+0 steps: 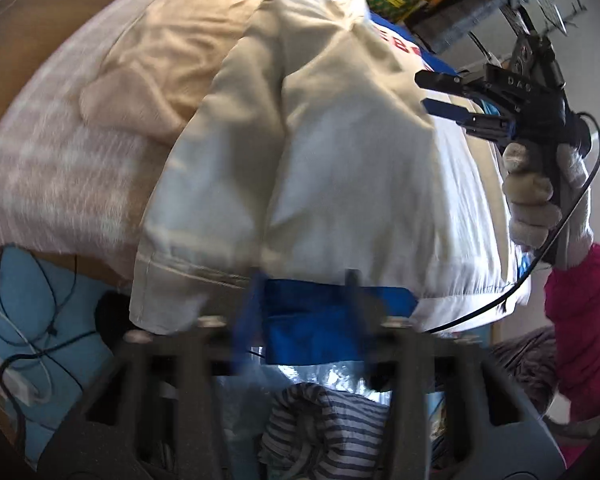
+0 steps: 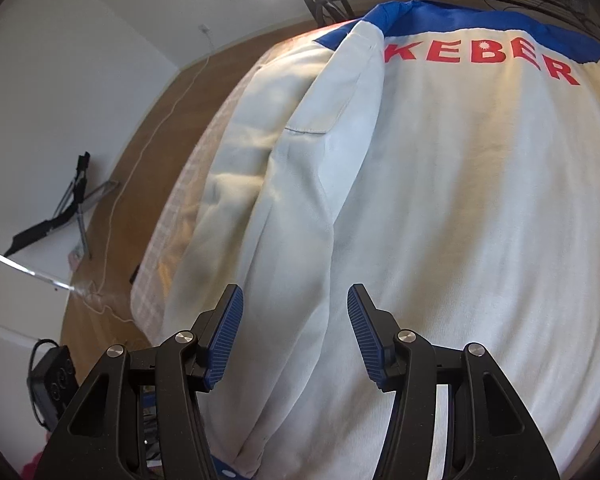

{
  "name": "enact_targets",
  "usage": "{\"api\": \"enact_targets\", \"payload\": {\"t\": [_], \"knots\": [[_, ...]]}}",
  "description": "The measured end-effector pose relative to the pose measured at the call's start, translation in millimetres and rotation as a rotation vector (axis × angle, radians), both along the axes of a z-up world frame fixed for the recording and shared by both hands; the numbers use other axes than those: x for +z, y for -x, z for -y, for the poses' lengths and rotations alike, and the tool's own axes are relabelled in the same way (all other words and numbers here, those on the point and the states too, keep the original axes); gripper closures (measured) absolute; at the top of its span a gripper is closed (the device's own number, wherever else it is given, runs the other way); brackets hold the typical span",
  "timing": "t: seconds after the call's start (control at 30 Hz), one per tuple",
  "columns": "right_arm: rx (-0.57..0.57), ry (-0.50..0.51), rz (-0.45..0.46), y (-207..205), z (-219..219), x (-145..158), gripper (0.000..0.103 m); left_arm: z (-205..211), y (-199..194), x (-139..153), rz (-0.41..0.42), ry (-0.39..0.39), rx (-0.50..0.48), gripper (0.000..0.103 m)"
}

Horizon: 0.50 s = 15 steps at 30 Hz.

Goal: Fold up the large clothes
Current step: 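Lift the sleeve and side panel with the left tool, fold over the back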

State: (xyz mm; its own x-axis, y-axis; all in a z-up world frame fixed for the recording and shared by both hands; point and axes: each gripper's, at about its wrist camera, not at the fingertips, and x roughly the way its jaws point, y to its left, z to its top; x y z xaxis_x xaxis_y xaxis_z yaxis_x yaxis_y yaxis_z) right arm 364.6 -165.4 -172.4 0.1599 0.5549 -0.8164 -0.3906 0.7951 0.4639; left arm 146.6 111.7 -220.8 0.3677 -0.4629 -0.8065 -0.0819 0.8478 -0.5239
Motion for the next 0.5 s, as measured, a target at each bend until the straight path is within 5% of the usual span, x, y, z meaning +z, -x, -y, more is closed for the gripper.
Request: {"api": "enact_targets", "payload": {"t": [0.1, 0.13, 0.17, 0.2, 0.33, 0.43, 0.5], "knots": [[-0.009, -0.015, -0.022, -9, -3, -10, 0.054, -6, 6, 11, 0.044, 0.031, 0.024, 0.098], [-0.001, -0.031, -0.042, -12, -4, -14, 0.065, -7, 10, 20, 0.075, 0.025, 0.022, 0.099], [0.010, -0.044, -0.078, -14, -7, -20, 0.096, -9, 13, 28, 0.095, 0.014, 0.022, 0.099], [0.002, -0.054, -0.098, -14, -9, -22, 0.100, -13, 17, 40, 0.126, 0.012, 0.032, 0.099], [0.034, -0.155, -0.055, -6, -9, 0, 0.101, -46, 49, 94, 0.266, -0.005, 0.142, 0.099], [0.054, -0.063, -0.033, -2, -6, -4, 0.101, -52, 48, 79, 0.168, -0.059, 0.131, 0.099], [0.053, 0.027, -0.031, -9, -5, -12, 0.089, -48, 45, 62, 0.109, -0.063, 0.110, 0.099]]}}
